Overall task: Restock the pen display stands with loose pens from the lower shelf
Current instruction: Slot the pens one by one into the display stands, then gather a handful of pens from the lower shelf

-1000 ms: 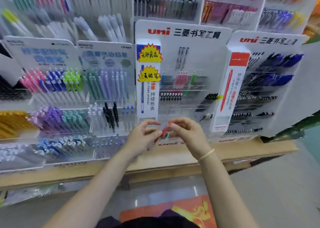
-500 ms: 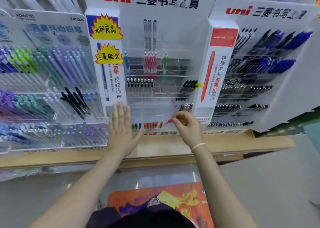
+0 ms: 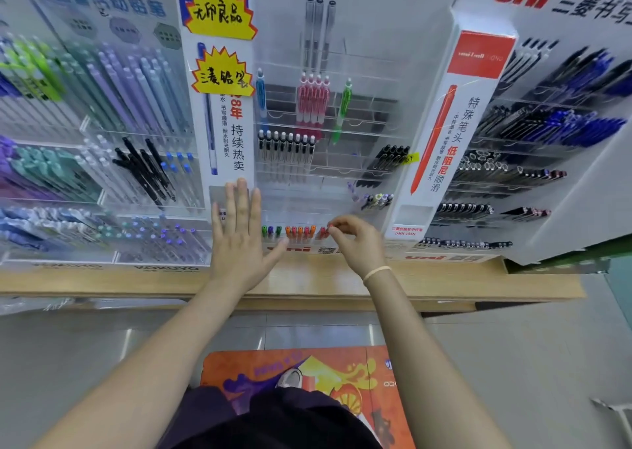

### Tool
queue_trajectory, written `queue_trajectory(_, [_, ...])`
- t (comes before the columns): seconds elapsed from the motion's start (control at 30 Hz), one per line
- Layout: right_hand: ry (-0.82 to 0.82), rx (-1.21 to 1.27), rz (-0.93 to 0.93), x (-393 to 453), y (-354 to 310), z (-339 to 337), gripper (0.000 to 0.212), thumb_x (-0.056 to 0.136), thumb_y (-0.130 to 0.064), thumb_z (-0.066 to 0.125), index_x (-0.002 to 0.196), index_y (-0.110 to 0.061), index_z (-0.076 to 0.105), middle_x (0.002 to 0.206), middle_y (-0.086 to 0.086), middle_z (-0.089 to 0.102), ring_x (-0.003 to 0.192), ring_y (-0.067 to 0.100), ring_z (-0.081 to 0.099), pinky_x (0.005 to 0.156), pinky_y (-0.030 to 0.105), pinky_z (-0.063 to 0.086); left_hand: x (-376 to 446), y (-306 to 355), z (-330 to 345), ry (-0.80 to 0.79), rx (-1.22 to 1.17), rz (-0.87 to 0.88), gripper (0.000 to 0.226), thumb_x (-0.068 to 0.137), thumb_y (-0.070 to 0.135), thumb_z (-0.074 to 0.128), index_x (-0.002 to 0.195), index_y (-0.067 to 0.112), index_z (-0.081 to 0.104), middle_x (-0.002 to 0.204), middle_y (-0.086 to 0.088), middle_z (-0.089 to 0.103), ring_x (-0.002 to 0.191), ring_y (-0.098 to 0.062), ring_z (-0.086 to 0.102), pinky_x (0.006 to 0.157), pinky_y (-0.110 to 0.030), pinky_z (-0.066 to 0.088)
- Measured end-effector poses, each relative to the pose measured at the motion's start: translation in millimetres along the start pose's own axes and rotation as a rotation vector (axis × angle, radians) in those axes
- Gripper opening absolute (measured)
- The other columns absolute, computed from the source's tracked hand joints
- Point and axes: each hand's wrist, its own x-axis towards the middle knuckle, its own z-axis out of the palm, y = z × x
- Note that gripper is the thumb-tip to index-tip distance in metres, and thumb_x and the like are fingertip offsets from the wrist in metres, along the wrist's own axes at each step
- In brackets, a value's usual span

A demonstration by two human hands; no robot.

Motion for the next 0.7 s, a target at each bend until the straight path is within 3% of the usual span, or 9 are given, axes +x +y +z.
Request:
queue_trajectory(0.17, [-0.016, -0.103, 0.033, 2, 1, 0, 0.008, 0.092, -0.013, 0.067, 0.098, -0.012, 0.072, 0.086, -0.008, 0.068, 0.084, 0.004, 0.061, 0.07, -0.003, 0.038, -1, -1, 0, 0.005, 0.004, 0.005, 0.099, 0.094, 0.068, 0.034, 0.159, 0.002, -0.003, 0.166, -0.019, -0.016, 0.154, -0.034, -0.012, 0.123, -0.059, 0.002])
queue_trajectory(0.27, [-0.034, -0.134, 0.027, 2, 5, -1, 0.008, 0.092, -0.014, 0.068, 0.099, -0.013, 0.072, 0.091, -0.004, 0.072, 0.087, 0.004, 0.062, 0.071, -0.001, 0.038, -1, -2, 0, -0.004, 0.026, 0.015, 0.098, 0.095, 0.069, 0.03, 0.159, 0.003, -0.004, 0.166, -0.018, -0.018, 0.154, -0.033, -0.013, 0.123, -0.058, 0.003])
queue_trajectory(0.5, [-0.068, -0.215, 0.001, -1, 3, 6, 0.019, 0.094, -0.023, 0.066, 0.11, -0.014, 0.071, 0.106, 0.003, 0.073, 0.102, 0.02, 0.066, 0.093, 0.035, 0.051, -3, -4, -8, -0.055, 0.069, 0.006, 0.097, 0.095, 0.071, 0.025, 0.159, 0.005, -0.005, 0.166, -0.016, -0.019, 0.154, -0.031, -0.014, 0.123, -0.058, 0.005])
queue_trajectory(0.6, [-0.033, -0.276, -0.075, -21, -1, 4, 0.036, 0.096, -0.028, 0.062, 0.129, -0.012, 0.062, 0.125, 0.008, 0.066, 0.121, 0.025, 0.055, 0.102, 0.035, 0.042, -5, -7, -15, -0.094, 0.049, 0.009, 0.096, 0.095, 0.072, 0.022, 0.16, 0.006, -0.005, 0.166, -0.015, -0.019, 0.154, -0.029, -0.016, 0.123, -0.057, 0.003])
queue_trajectory(0.7, [0.095, -0.276, -0.121, -57, -9, -4, 0.041, 0.098, -0.031, 0.057, 0.134, -0.011, 0.058, 0.123, 0.009, 0.064, 0.116, 0.025, 0.053, 0.098, 0.034, 0.041, -5, -9, -21, -0.119, 0.031, 0.023, 0.093, 0.096, 0.068, 0.023, 0.16, 0.006, -0.003, 0.166, -0.016, -0.018, 0.154, -0.031, -0.016, 0.123, -0.057, -0.001])
